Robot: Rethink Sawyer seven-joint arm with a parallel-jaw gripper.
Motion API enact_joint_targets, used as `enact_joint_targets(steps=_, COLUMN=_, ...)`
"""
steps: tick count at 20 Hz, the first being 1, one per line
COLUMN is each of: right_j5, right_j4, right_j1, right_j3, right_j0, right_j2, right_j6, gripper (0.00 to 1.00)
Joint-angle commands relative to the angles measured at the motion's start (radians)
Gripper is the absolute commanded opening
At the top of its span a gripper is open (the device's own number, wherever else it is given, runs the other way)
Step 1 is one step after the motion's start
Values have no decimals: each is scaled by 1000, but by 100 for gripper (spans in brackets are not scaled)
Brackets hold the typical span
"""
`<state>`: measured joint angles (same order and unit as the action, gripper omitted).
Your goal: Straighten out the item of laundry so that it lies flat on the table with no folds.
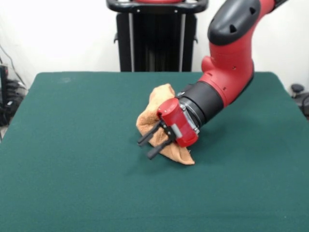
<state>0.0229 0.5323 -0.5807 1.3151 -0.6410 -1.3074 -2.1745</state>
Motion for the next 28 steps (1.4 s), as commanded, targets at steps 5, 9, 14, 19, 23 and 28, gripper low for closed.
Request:
enact_joint_targets(steps=5, right_j5=-51, right_j4=3, right_j1=-1, right_j3=-72, right_j0=12, right_j2=209, right_j6=-141, gripper=100)
enact_joint_targets(steps=9, right_j5=-34, right_j4=9, right_j1=2, right_j3=-69, right_j0=4, right_j2=215, right_j6=-144, gripper=100)
enact_joint_targets(steps=14, right_j5=-37, right_j4=13, right_j1=15, right_j3=-58, right_j0=-12, right_j2=234, right_j6=-154, gripper=100)
enact_joint_targets(steps=19, right_j5=-55, right_j4=14, right_j1=35, right_j3=-67, right_j0=-12, right_j2=273, right_j6=-158, gripper=100)
enact_joint_targets(steps=23, right_j5=-31, right_j4=-14, right_j1=101, right_j3=-62, right_j0=-18, right_j2=350, right_j6=-142, gripper=100)
enact_joint_targets(steps=28, right_j5=-49, right_j4=-43, right_j1=145, right_j3=-75, right_j0=-2, right_j2=417, right_j6=-120, gripper=100)
